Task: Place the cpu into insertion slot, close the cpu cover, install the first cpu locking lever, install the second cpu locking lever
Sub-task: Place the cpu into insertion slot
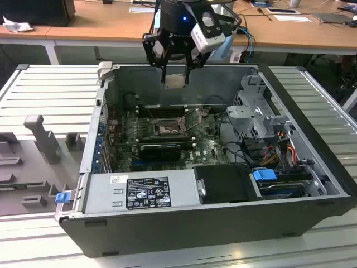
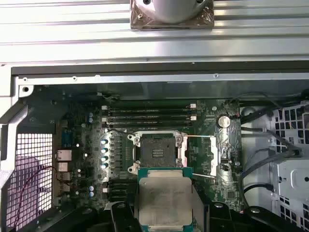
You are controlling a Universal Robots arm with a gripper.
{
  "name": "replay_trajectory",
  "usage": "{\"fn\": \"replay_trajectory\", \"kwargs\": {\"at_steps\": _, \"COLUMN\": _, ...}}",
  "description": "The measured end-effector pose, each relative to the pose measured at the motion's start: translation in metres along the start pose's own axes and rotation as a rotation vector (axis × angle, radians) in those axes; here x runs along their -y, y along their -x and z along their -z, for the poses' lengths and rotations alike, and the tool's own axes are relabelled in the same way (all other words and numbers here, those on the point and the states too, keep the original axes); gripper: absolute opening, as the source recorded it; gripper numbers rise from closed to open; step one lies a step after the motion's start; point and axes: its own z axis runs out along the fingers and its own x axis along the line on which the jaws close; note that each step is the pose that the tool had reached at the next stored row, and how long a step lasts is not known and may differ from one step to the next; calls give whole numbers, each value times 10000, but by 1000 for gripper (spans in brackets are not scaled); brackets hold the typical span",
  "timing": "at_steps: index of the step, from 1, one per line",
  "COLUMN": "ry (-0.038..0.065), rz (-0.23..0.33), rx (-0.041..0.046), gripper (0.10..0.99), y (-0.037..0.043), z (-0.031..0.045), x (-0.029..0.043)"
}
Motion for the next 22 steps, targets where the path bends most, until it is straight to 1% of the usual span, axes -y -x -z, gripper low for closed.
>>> {"fn": "replay_trajectory", "kwargs": {"at_steps": 2, "ry": 6, "rz": -318, "rx": 28, "gripper": 533, "y": -1, "z": 0, "x": 0}}
{"fn": "replay_trajectory", "kwargs": {"at_steps": 4, "ry": 18, "rz": -947, "rx": 85, "gripper": 533, "y": -1, "z": -1, "x": 0}}
{"fn": "replay_trajectory", "kwargs": {"at_steps": 6, "ry": 24, "rz": -1248, "rx": 112, "gripper": 533, "y": -1, "z": -2, "x": 0}}
{"fn": "replay_trajectory", "kwargs": {"at_steps": 12, "ry": 33, "rz": -1688, "rx": 152, "gripper": 533, "y": -17, "z": -4, "x": 1}}
{"fn": "replay_trajectory", "kwargs": {"at_steps": 22, "ry": 50, "rz": -2570, "rx": 230, "gripper": 533, "y": -18, "z": -6, "x": 1}}
